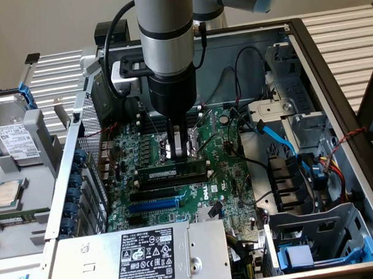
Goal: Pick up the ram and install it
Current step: 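Insert the ram into the slot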
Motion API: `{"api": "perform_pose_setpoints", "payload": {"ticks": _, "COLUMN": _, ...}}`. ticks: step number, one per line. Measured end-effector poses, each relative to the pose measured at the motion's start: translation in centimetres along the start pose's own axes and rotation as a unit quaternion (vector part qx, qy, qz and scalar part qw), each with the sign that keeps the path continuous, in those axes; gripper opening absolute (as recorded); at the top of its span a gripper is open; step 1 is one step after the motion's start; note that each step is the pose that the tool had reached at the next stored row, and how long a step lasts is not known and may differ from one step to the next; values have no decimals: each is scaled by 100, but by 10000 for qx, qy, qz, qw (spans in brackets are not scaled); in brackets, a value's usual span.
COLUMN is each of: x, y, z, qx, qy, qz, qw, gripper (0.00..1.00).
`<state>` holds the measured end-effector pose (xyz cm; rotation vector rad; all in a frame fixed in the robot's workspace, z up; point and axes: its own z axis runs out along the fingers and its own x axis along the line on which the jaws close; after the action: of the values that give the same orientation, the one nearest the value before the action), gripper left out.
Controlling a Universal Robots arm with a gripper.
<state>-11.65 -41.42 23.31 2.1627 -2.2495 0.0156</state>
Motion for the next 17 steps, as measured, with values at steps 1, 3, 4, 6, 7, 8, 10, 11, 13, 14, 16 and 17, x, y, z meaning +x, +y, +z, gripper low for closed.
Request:
{"api": "perform_pose_setpoints", "payload": {"ticks": 1, "x": 0, "y": 0, "z": 0, "qx": 0, "qy": 0, "qz": 0, "qw": 10000, "gripper": 12}}
{"api": "perform_pose_setpoints", "payload": {"ticks": 3, "x": 0, "y": 0, "z": 0, "qx": 0, "qy": 0, "qz": 5, "qw": 10000, "gripper": 12}}
{"api": "perform_pose_setpoints", "payload": {"ticks": 4, "x": 0, "y": 0, "z": 1, "qx": 1, "qy": 0, "qz": 7, "qw": 10000, "gripper": 12}}
{"api": "perform_pose_setpoints", "payload": {"ticks": 6, "x": 0, "y": -1, "z": 1, "qx": 6, "qy": -1, "qz": 9, "qw": 10000, "gripper": 12}}
{"api": "perform_pose_setpoints", "payload": {"ticks": 7, "x": 0, "y": 0, "z": 1, "qx": 10, "qy": -1, "qz": 11, "qw": 10000, "gripper": 12}}
{"api": "perform_pose_setpoints", "payload": {"ticks": 8, "x": 0, "y": 0, "z": 0, "qx": 12, "qy": 0, "qz": 12, "qw": 10000, "gripper": 12}}
{"api": "perform_pose_setpoints", "payload": {"ticks": 10, "x": 0, "y": 1, "z": 6, "qx": 13, "qy": 1, "qz": 12, "qw": 10000, "gripper": 12}}
{"api": "perform_pose_setpoints", "payload": {"ticks": 11, "x": 0, "y": 2, "z": 7, "qx": 13, "qy": 1, "qz": 12, "qw": 10000, "gripper": 12}}
{"api": "perform_pose_setpoints", "payload": {"ticks": 13, "x": 0, "y": 4, "z": 10, "qx": 14, "qy": 0, "qz": 13, "qw": 10000, "gripper": 12}}
{"api": "perform_pose_setpoints", "payload": {"ticks": 14, "x": 0, "y": 5, "z": 11, "qx": 13, "qy": 0, "qz": 13, "qw": 10000, "gripper": 12}}
{"api": "perform_pose_setpoints", "payload": {"ticks": 16, "x": -3, "y": 6, "z": 22, "qx": 14, "qy": 0, "qz": 12, "qw": 10000, "gripper": 12}}
{"api": "perform_pose_setpoints", "payload": {"ticks": 17, "x": -3, "y": 6, "z": 22, "qx": 15, "qy": 1, "qz": 12, "qw": 10000, "gripper": 12}}
